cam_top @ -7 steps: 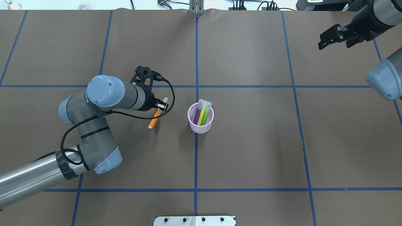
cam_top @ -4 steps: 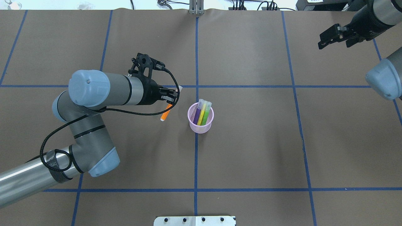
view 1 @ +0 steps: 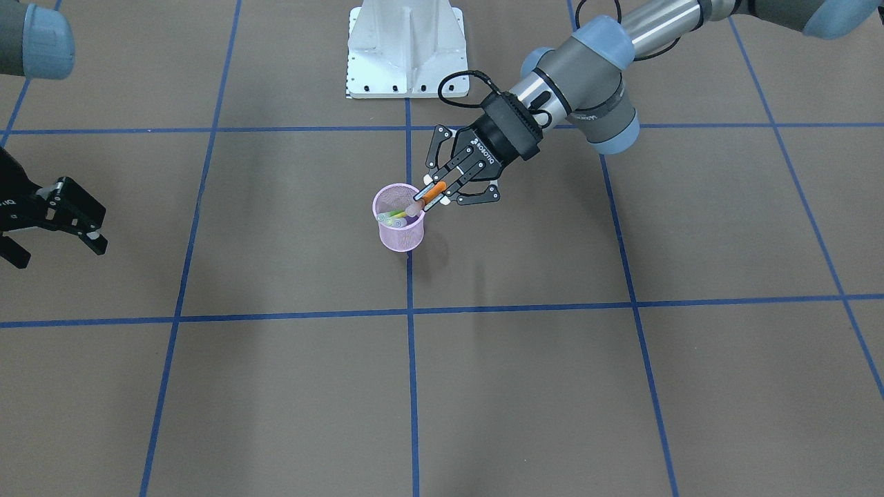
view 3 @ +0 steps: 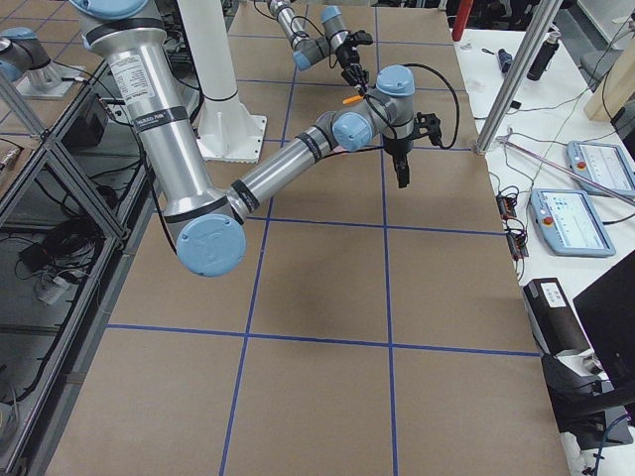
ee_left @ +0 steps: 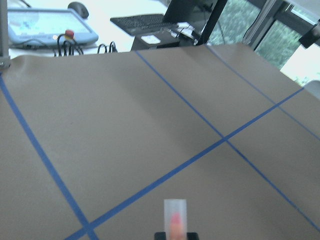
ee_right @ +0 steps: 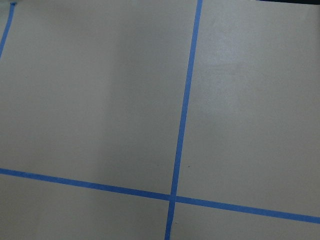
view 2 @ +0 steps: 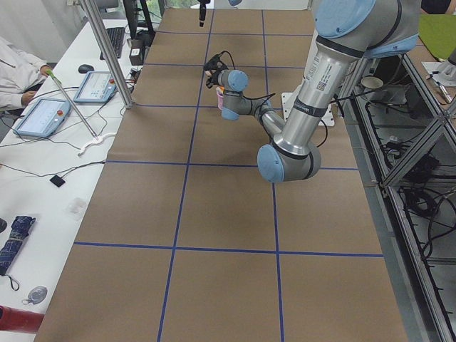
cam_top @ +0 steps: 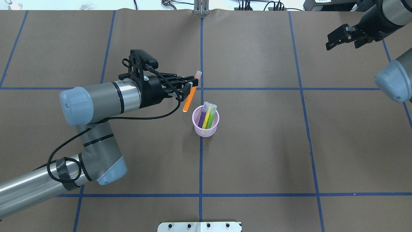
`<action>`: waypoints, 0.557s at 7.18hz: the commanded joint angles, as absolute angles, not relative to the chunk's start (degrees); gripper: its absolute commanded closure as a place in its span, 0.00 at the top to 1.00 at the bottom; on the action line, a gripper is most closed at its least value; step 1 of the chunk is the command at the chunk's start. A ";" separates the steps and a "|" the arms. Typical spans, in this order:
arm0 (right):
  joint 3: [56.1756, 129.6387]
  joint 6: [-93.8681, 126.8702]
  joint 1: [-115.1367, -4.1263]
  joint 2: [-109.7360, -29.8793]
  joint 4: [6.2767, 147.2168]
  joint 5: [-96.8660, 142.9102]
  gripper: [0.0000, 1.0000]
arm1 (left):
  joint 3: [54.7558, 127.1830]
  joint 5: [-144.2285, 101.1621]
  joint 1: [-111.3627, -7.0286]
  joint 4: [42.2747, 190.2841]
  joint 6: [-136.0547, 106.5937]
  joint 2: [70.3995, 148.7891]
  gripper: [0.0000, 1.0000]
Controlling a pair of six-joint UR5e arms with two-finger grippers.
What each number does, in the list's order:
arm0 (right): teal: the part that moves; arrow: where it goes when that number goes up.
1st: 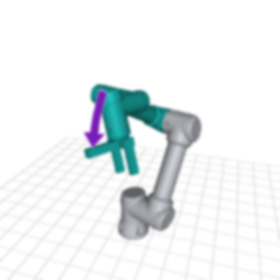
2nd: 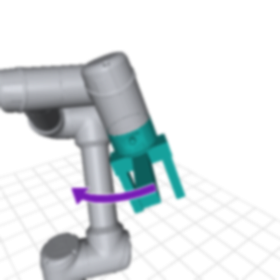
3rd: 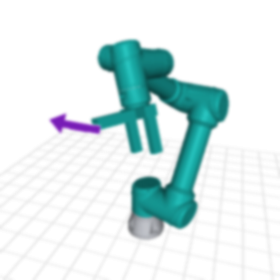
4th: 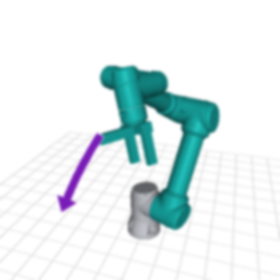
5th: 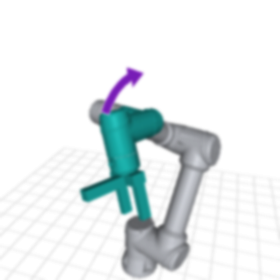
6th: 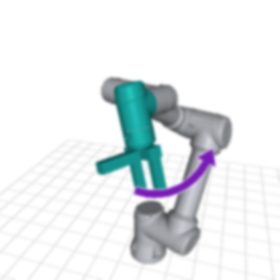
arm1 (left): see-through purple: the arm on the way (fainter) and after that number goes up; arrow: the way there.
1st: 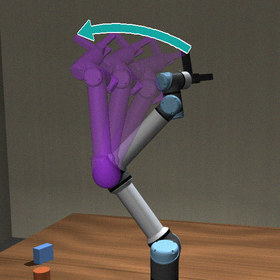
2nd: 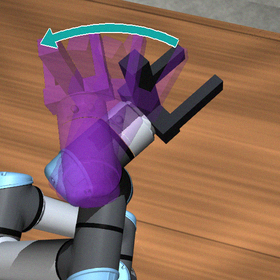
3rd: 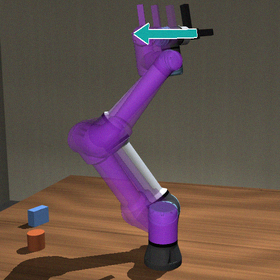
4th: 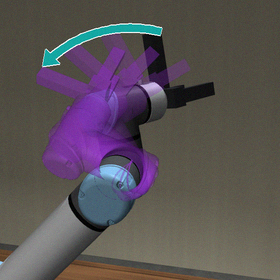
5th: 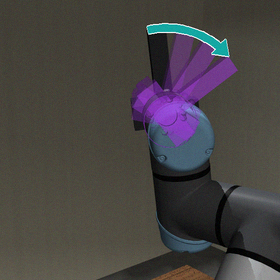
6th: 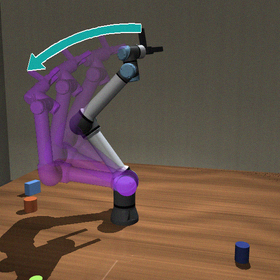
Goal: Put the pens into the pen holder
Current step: 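Lift the orange marker upright and carry it over the cup, then lower the orange marker into the cup and open the left gripper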
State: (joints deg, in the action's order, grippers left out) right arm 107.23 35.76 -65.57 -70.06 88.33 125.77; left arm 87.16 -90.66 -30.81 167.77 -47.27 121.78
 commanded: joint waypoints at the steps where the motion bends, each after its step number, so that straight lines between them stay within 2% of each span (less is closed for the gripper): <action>1: 107.23 35.77 -65.57 -69.96 88.24 125.77 1.00 | 79.58 -81.94 -26.29 179.00 -46.41 125.66 0.00; 4: 107.23 35.77 -65.57 -69.96 88.33 125.86 1.00 | 76.11 -79.37 -24.70 183.25 -44.30 126.12 0.00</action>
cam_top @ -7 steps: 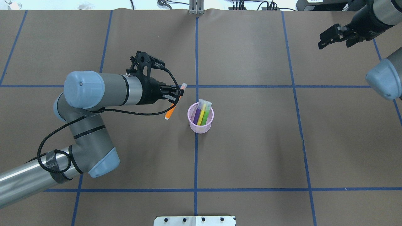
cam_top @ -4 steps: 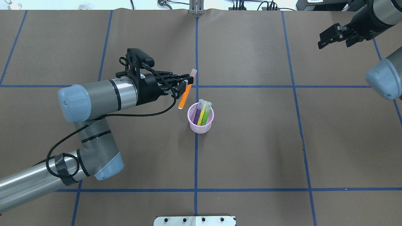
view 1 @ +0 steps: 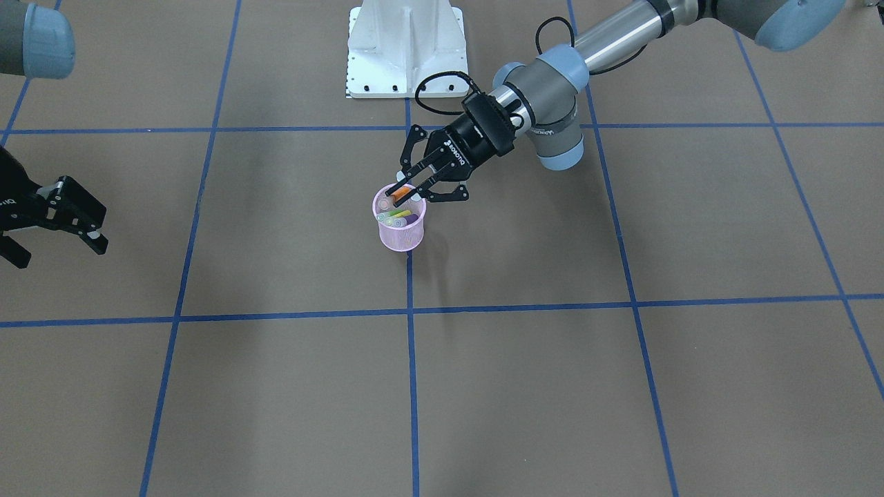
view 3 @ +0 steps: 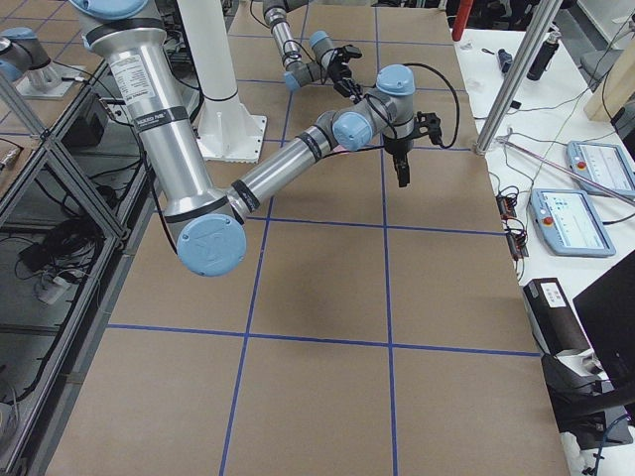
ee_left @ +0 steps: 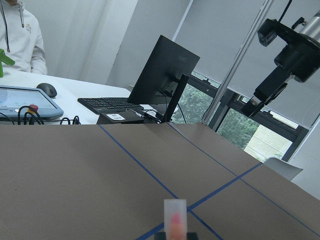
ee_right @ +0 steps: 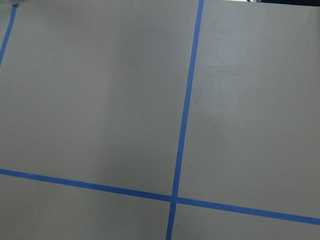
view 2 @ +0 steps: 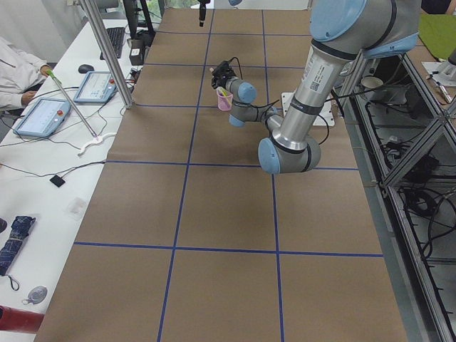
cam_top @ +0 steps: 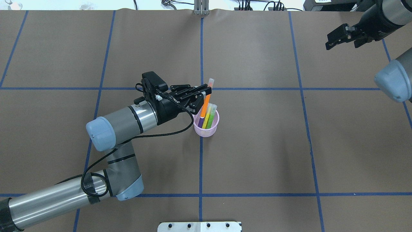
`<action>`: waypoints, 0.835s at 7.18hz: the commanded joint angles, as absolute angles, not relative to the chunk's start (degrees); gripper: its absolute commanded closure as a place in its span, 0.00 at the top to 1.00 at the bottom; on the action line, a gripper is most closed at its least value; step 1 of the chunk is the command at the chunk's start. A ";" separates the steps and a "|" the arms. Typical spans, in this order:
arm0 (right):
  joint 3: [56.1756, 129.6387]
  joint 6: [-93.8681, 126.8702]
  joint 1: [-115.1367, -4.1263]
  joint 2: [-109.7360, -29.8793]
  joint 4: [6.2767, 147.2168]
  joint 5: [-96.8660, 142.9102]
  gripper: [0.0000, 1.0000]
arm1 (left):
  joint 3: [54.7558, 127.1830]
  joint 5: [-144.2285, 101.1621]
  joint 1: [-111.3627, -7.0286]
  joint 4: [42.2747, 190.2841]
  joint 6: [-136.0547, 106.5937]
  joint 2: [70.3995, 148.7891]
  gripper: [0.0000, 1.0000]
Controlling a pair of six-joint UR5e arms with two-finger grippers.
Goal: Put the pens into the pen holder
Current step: 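Lower the orange marker into the cup and open the left gripper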
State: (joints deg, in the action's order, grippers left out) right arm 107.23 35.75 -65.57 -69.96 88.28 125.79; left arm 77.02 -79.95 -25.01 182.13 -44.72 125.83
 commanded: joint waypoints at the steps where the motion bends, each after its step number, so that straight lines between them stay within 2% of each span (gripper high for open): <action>1: 107.23 35.77 -65.57 -69.87 88.33 125.77 1.00 | 76.03 -79.37 -24.70 183.25 -44.30 126.12 0.04; 2: 107.23 35.77 -65.57 -69.87 88.33 125.77 1.00 | 75.68 -79.28 -24.70 183.25 -44.30 126.21 0.47; 3: 107.23 35.77 -65.48 -69.87 88.33 125.86 1.00 | 75.50 -79.28 -24.70 183.25 -44.30 126.12 0.78; 4: 107.23 35.68 -65.57 -69.96 88.24 125.77 1.00 | 75.41 -79.28 -24.70 183.16 -44.30 126.21 0.99; 6: 107.23 35.68 -65.57 -69.96 88.33 125.95 1.00 | 76.02 -79.45 -24.78 182.38 -44.30 126.47 0.99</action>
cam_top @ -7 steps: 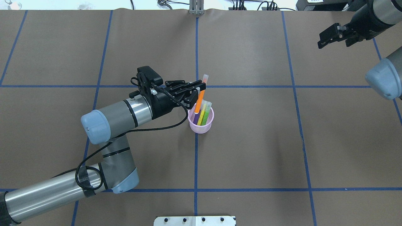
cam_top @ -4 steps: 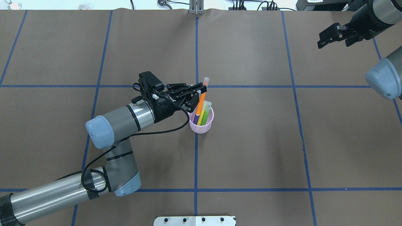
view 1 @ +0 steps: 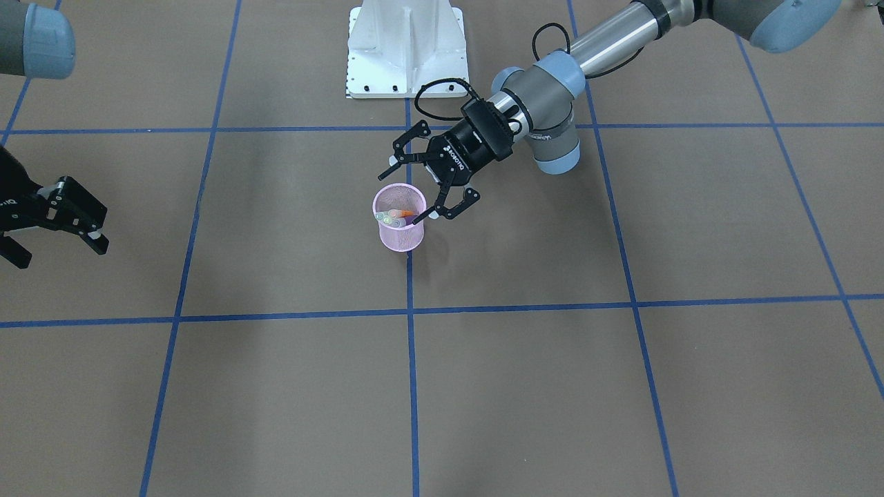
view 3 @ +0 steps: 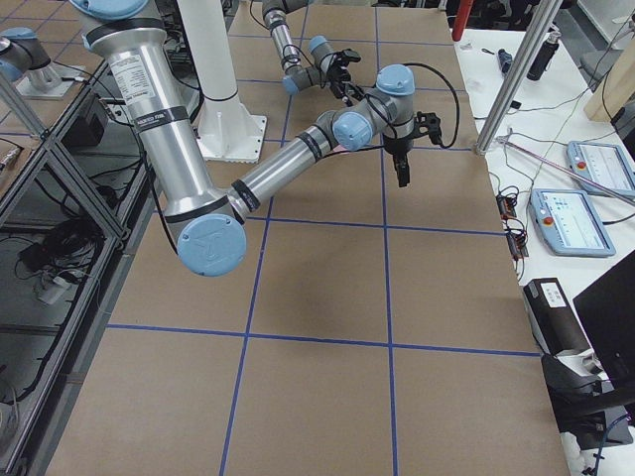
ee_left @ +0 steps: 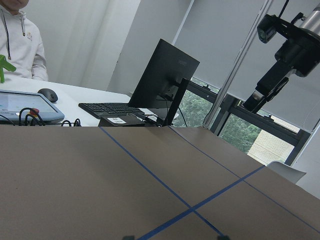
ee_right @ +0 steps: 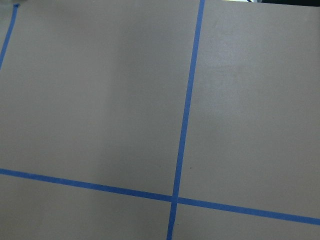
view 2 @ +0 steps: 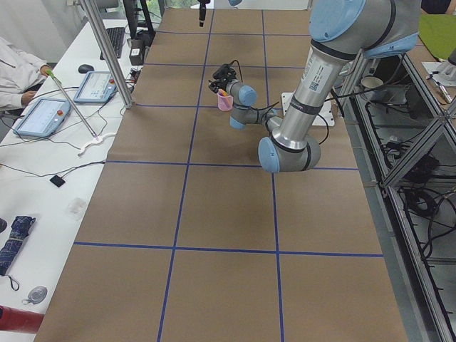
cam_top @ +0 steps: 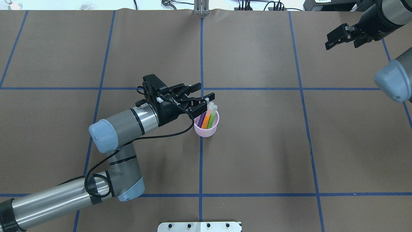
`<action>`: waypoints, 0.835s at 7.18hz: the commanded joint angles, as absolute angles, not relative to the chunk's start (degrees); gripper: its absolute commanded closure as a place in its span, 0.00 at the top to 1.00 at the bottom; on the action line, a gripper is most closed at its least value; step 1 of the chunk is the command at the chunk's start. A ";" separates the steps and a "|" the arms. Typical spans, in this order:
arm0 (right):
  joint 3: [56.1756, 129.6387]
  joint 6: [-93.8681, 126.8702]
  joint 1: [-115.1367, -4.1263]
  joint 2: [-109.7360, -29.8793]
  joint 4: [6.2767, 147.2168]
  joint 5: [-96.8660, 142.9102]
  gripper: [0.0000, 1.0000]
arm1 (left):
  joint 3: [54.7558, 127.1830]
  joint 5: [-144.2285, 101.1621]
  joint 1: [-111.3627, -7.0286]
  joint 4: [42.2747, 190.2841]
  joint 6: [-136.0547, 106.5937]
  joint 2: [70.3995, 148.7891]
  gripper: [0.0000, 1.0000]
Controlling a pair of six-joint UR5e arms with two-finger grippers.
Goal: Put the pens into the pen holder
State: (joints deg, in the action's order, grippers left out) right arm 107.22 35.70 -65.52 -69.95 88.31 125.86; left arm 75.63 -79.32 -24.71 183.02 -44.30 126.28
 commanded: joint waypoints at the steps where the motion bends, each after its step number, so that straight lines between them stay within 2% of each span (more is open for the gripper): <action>1: 107.23 35.60 -66.09 -69.87 88.33 126.03 1.00 | 76.11 -80.06 -25.39 179.07 -44.21 126.39 0.99; 4: 106.70 29.30 -69.94 -71.62 89.12 129.43 1.00 | 83.81 -91.72 -32.58 160.29 -44.12 121.76 0.98; 6: 105.92 20.61 -74.77 -75.57 89.38 131.13 1.00 | 90.50 -104.17 -41.87 145.01 -43.16 117.53 0.98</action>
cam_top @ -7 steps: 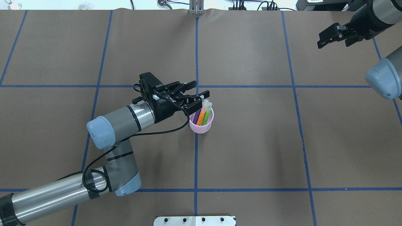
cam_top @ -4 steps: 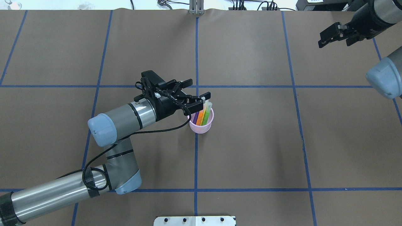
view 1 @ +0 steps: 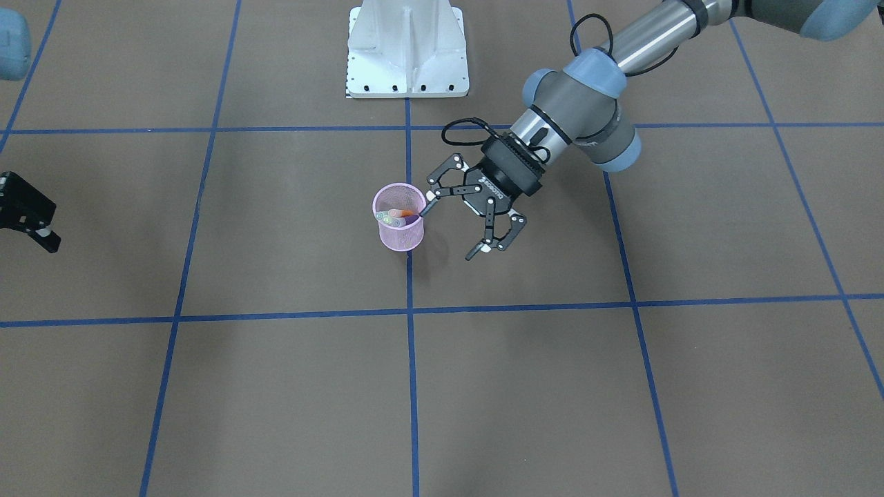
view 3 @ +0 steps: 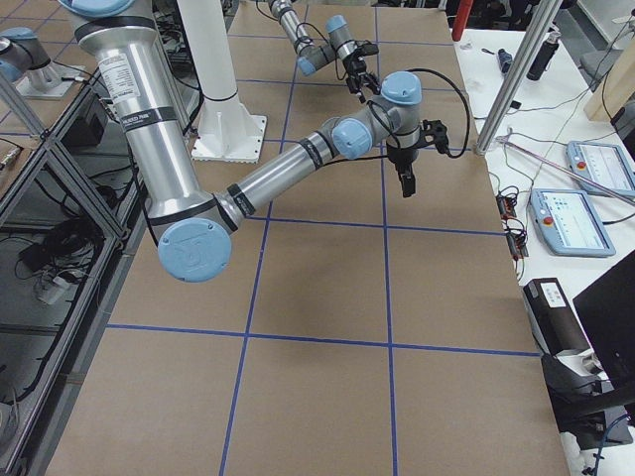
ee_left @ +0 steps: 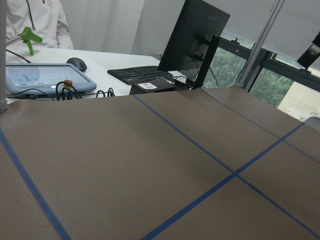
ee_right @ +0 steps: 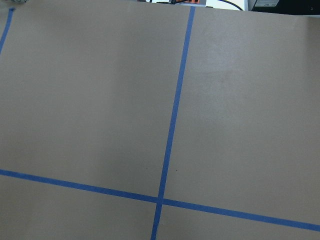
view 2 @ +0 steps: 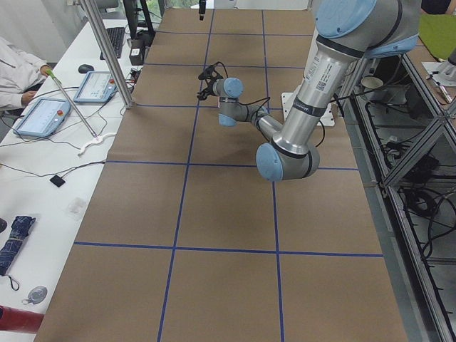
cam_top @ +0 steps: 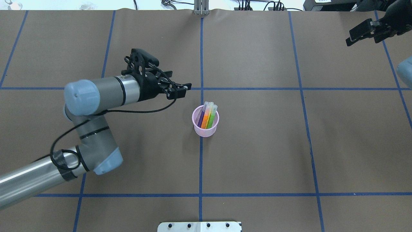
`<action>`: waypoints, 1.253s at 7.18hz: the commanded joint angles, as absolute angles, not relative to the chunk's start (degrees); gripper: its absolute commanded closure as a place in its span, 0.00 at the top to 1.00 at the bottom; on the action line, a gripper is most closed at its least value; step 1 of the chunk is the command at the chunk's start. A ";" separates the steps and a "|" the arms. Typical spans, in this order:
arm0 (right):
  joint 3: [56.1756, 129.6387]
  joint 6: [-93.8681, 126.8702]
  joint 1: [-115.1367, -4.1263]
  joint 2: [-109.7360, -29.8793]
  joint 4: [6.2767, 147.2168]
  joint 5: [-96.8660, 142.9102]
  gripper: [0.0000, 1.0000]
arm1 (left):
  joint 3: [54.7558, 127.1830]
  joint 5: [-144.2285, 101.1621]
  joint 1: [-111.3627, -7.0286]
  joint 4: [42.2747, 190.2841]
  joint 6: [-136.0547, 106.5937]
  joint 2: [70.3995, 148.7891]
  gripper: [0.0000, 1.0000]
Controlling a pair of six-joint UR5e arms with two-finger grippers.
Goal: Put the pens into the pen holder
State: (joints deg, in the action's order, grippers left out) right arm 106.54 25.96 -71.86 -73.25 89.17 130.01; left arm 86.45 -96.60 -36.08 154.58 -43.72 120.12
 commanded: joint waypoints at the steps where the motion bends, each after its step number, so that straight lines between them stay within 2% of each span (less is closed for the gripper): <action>1: 104.86 16.48 -77.14 -77.33 89.47 132.09 1.00 | 92.09 -109.98 -45.32 138.67 -38.37 115.94 0.98; 5: 99.14 -5.33 -87.60 -87.15 89.39 133.77 1.00 | 95.54 -134.68 -66.30 114.14 -12.90 107.08 0.99; 9: 99.05 -6.06 -91.05 -96.58 88.69 133.07 1.00 | 95.80 -139.40 -83.37 95.66 5.33 101.18 0.99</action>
State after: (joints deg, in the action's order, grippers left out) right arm 99.08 -5.96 -90.63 -94.60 89.03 133.53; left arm 95.62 -139.16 -78.44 100.46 0.07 103.17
